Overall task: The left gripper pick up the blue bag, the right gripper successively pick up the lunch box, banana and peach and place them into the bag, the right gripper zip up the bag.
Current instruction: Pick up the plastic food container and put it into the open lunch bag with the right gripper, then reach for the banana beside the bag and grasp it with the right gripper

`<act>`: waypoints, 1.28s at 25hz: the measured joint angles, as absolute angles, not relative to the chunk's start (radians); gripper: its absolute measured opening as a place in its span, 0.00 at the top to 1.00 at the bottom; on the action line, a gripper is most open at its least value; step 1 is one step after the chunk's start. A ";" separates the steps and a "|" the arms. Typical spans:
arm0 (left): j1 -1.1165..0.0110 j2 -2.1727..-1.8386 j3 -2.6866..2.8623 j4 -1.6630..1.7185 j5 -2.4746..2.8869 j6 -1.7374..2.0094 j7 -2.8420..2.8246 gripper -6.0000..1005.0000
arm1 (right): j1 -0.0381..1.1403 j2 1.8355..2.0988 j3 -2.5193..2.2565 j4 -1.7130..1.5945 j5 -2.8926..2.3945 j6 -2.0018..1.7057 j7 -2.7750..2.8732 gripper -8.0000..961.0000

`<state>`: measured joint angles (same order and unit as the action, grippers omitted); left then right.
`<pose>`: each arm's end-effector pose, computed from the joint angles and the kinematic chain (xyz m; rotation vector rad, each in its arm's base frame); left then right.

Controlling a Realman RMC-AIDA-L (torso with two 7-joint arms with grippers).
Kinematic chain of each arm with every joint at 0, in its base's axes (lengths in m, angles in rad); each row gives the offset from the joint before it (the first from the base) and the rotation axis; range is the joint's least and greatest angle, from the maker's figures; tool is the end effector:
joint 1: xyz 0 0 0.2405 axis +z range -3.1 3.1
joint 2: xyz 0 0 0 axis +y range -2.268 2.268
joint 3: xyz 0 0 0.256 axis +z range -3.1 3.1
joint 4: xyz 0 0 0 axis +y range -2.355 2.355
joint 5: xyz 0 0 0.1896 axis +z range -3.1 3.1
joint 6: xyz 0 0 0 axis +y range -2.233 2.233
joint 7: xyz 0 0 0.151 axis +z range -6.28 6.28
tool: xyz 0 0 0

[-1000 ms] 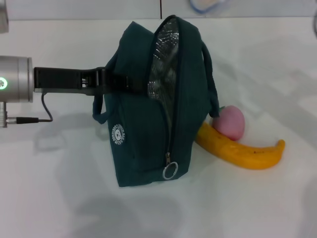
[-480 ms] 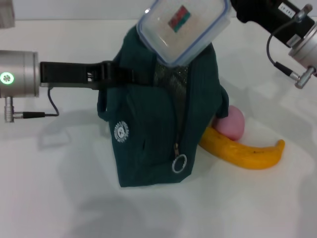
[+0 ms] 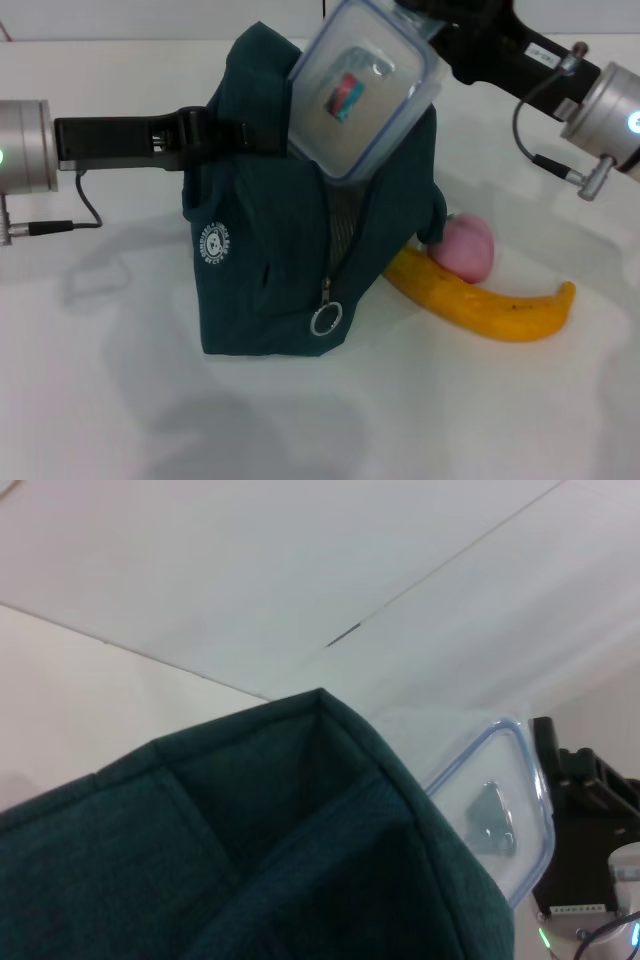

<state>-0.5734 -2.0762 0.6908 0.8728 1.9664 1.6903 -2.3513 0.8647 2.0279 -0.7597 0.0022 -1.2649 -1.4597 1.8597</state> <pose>-0.2050 0.3309 0.0282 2.5211 1.6528 0.8798 0.1479 0.3809 -0.0229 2.0333 -1.6264 -1.6189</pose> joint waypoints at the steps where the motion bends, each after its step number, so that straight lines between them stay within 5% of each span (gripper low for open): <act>1: -0.574 -2.077 0.692 0.873 1.966 1.690 -2.349 0.94 | 0.873 2.028 -0.766 0.002 -1.267 -1.461 1.857 0.85; 9: -0.576 -2.077 0.687 0.841 1.966 1.690 -2.318 0.94 | 0.909 2.028 -0.789 0.009 -1.292 -1.466 1.839 0.84; 22: -0.508 -2.070 0.685 0.836 1.966 1.670 -2.278 0.94 | 0.830 2.022 -0.954 -0.246 -1.291 -1.501 1.838 0.29; 25: -0.499 -2.071 0.685 0.836 1.966 1.666 -2.272 0.94 | 0.795 1.995 -1.080 -0.359 -1.310 -1.484 1.845 0.15; 32: -0.475 -2.076 0.686 0.836 1.955 1.667 -2.272 0.94 | 0.751 1.913 -1.142 -0.738 -1.650 -1.500 1.999 0.12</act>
<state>-0.4747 -2.0760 0.6857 0.8360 1.9551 1.6668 -2.2720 0.7511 1.9129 -1.1422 -0.7379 -1.6499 -1.5002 1.9993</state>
